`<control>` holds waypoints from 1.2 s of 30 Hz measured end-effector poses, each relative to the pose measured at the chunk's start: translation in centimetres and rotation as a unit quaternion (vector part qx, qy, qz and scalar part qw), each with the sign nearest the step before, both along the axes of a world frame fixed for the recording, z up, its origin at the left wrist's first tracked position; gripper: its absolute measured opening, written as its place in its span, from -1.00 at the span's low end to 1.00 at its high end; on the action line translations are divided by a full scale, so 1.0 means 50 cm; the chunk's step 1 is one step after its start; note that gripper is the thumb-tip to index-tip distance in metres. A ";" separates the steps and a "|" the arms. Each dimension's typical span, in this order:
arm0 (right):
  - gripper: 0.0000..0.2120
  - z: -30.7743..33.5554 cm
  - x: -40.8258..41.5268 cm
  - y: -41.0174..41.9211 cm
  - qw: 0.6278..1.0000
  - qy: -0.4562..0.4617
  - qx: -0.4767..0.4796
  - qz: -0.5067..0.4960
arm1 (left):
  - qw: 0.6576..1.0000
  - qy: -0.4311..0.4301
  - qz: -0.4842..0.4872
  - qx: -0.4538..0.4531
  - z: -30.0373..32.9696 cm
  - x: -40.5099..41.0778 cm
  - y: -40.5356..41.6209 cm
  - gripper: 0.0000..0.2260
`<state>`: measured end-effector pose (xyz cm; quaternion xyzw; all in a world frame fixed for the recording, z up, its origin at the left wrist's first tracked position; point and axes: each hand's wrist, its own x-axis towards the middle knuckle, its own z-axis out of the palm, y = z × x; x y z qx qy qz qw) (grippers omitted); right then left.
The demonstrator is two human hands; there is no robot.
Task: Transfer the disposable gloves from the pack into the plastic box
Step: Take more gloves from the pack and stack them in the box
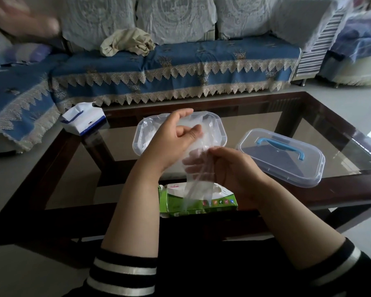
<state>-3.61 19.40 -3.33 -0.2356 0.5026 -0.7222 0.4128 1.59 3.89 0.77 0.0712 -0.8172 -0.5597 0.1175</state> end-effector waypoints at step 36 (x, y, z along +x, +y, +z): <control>-0.57 0.005 0.006 -0.011 0.985 0.033 0.073 -0.154 | 1.000 -0.013 -0.004 0.015 0.012 -0.053 -0.014 -0.78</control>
